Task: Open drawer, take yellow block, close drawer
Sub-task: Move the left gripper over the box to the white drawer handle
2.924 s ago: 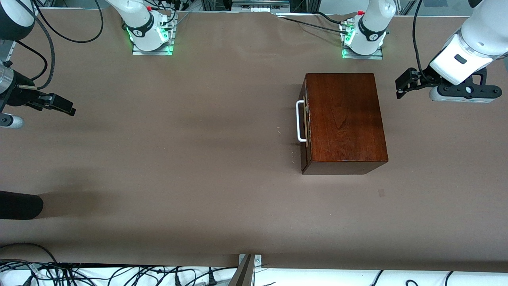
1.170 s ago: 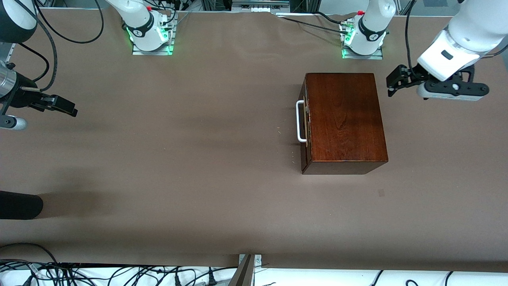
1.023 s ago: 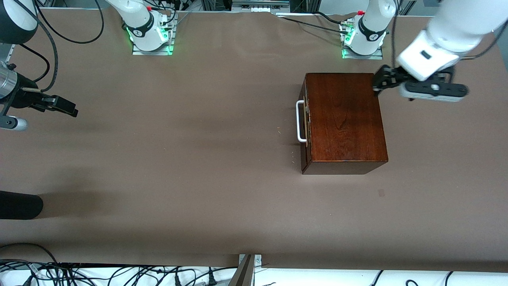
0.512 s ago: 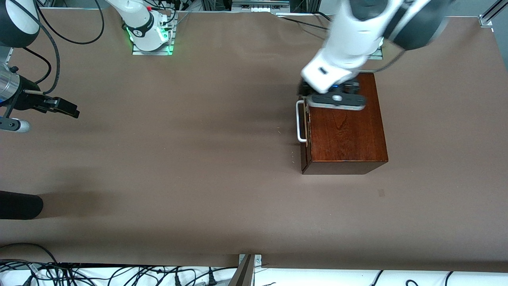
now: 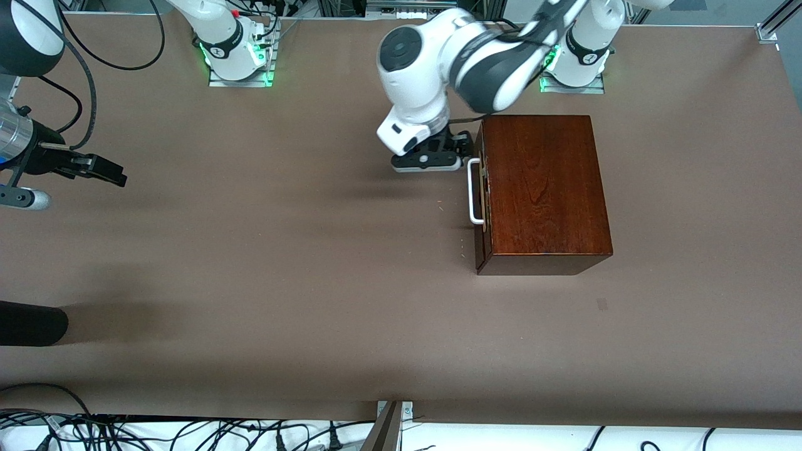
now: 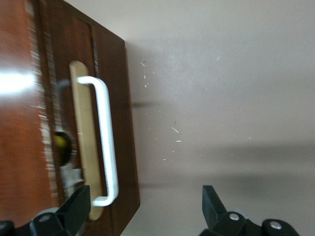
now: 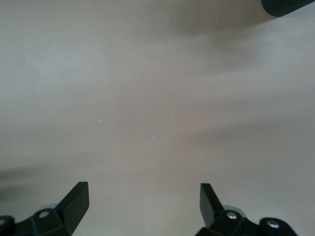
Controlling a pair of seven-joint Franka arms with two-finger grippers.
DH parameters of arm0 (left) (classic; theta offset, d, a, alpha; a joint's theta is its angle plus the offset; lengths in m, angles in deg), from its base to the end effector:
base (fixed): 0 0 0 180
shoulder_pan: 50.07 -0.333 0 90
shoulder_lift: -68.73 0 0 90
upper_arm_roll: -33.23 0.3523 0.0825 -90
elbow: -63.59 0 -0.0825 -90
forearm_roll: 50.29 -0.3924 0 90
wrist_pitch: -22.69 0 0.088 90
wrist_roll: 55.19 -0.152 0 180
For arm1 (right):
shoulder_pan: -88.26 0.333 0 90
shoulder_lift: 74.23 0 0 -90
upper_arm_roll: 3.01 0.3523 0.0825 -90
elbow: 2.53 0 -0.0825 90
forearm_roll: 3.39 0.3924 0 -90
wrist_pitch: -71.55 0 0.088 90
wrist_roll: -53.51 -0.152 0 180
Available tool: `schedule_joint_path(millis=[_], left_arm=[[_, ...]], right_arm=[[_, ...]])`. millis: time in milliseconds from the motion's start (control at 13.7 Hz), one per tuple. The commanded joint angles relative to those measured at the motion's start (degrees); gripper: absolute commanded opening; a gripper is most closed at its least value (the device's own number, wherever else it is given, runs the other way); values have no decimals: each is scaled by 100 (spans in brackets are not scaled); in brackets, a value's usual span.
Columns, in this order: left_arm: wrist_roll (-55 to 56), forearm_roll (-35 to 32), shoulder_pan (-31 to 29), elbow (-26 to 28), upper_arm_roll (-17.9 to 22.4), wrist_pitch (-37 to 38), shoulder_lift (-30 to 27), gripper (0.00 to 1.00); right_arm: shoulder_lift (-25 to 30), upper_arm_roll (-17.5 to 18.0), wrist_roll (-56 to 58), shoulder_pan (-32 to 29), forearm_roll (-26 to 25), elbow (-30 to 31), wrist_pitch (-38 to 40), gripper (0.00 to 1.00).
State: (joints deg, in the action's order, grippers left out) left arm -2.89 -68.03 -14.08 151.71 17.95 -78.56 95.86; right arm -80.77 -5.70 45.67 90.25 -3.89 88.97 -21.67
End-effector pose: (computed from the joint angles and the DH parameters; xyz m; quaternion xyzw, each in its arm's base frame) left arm 0.4702 -0.4864 0.3578 -0.9896 0.0311 0.0015 0.1407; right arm 0.5970 -0.0073 0.5416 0.9964 -0.0739 -0.0415 0.0096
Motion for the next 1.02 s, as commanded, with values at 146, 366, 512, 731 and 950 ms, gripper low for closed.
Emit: schedule_joint_path(millis=[146, 366, 512, 731, 950], left_arm=[[18, -538, 14, 3, 60, -113, 355, 100], [-105, -599, -135, 135, 122, -298, 425, 100], [-202, -705, -258, 170, 122, -307, 434, 100], [-202, -705, -285, 293, 122, -404, 451, 100], [-159, -705, -347, 407, 122, -755, 565, 100]], right_arm=[[-40, 23, -51, 3, 23, -62, 14, 100], [-49, 23, -51, 3, 14, -62, 5, 100], [-49, 23, -51, -6, 14, -62, 5, 100], [-67, 23, -42, 3, 14, -62, 14, 100], [-75, 23, -42, 3, 14, -62, 14, 100]])
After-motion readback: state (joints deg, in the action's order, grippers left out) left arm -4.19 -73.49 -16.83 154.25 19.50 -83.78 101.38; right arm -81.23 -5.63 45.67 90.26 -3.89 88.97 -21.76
